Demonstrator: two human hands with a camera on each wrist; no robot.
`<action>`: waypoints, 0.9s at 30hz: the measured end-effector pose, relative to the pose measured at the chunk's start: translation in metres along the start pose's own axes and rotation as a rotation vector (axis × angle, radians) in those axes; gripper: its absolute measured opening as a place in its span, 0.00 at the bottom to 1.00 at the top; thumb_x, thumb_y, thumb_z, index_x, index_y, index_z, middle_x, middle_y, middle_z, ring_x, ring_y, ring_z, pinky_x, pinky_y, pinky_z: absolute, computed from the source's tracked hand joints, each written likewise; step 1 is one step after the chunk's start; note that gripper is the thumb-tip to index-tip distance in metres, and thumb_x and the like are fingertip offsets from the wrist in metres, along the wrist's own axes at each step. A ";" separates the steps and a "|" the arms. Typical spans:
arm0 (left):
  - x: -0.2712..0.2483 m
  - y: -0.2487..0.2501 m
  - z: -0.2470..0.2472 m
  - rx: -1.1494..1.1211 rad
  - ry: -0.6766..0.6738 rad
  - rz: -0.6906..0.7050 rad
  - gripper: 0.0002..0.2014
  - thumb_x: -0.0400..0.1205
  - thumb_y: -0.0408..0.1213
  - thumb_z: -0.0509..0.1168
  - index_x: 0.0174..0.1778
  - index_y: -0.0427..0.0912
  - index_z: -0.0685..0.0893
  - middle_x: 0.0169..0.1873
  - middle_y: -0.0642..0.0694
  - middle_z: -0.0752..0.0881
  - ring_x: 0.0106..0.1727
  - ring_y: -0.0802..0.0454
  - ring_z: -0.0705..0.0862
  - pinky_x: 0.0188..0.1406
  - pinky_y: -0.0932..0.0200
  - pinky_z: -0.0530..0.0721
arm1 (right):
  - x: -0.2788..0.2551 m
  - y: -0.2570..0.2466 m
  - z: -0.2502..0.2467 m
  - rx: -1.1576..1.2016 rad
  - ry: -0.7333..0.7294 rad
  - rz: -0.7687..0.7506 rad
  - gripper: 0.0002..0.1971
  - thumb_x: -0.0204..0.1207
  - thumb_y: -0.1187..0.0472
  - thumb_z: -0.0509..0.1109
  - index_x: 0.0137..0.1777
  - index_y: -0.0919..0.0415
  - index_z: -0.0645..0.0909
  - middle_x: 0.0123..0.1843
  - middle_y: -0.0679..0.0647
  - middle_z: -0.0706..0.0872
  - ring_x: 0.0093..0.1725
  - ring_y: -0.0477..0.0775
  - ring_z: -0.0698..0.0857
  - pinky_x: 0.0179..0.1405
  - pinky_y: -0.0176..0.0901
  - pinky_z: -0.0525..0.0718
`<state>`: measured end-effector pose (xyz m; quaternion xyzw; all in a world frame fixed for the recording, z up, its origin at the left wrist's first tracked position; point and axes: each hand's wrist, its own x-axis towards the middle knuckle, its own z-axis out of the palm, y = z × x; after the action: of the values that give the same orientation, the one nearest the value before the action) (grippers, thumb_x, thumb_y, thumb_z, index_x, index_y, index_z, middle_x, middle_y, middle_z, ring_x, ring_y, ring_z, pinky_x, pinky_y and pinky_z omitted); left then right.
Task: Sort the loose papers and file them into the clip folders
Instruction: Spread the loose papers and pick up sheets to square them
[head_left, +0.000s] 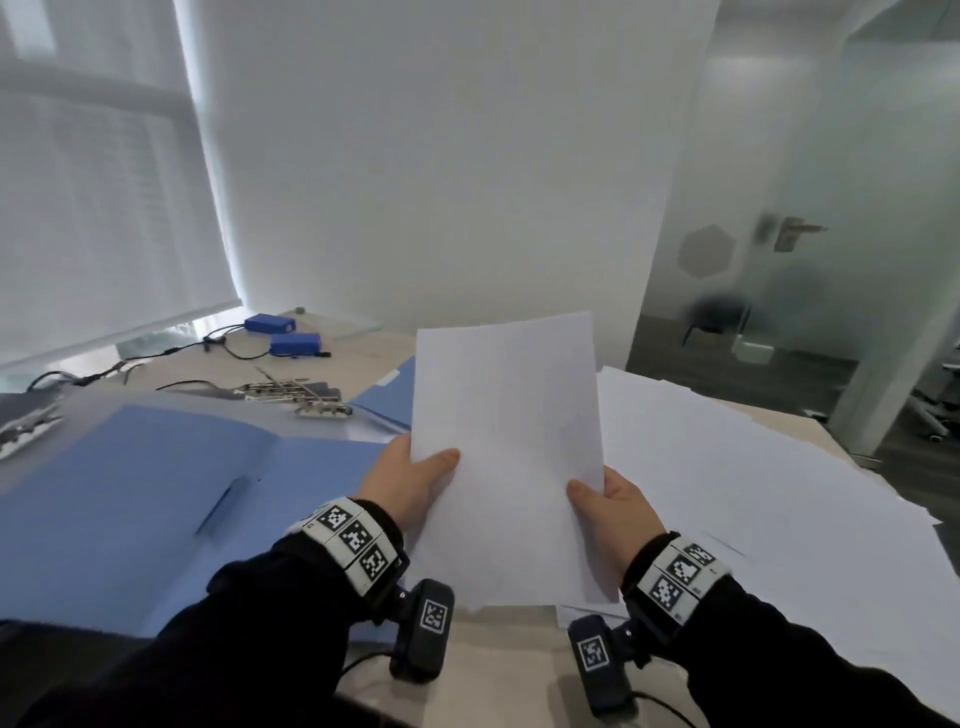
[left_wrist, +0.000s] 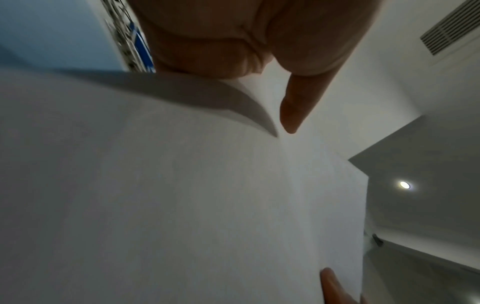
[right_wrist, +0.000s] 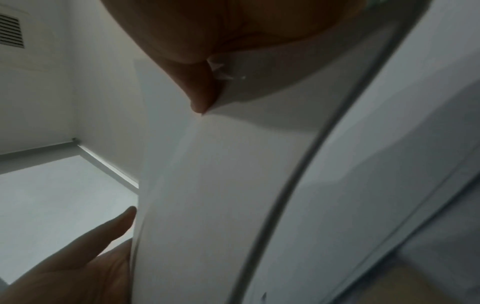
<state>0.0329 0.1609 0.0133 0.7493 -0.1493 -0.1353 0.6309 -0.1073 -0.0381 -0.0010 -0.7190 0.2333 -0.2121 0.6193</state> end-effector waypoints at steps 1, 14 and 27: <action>-0.001 -0.004 -0.014 -0.012 0.014 -0.023 0.29 0.67 0.58 0.74 0.62 0.52 0.79 0.58 0.50 0.87 0.57 0.46 0.87 0.65 0.42 0.83 | 0.003 0.000 0.013 -0.001 0.000 0.010 0.08 0.83 0.63 0.65 0.52 0.54 0.86 0.47 0.53 0.93 0.48 0.58 0.91 0.52 0.54 0.88; -0.075 -0.083 -0.218 0.069 0.767 -0.037 0.12 0.80 0.32 0.68 0.59 0.46 0.81 0.59 0.47 0.81 0.62 0.47 0.79 0.61 0.53 0.75 | 0.033 0.024 0.176 -0.251 -0.234 0.188 0.10 0.79 0.64 0.68 0.59 0.63 0.83 0.54 0.60 0.87 0.57 0.62 0.85 0.64 0.48 0.80; -0.094 -0.122 -0.252 -0.665 0.807 -0.274 0.18 0.82 0.40 0.58 0.67 0.43 0.77 0.56 0.43 0.87 0.53 0.45 0.88 0.39 0.54 0.79 | 0.025 0.013 0.227 -0.497 -0.266 0.221 0.18 0.82 0.61 0.67 0.68 0.69 0.78 0.65 0.64 0.84 0.66 0.64 0.82 0.51 0.41 0.75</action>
<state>0.0514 0.4451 -0.0634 0.5141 0.2547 0.0423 0.8180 0.0469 0.1246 -0.0457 -0.8402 0.2718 0.0162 0.4690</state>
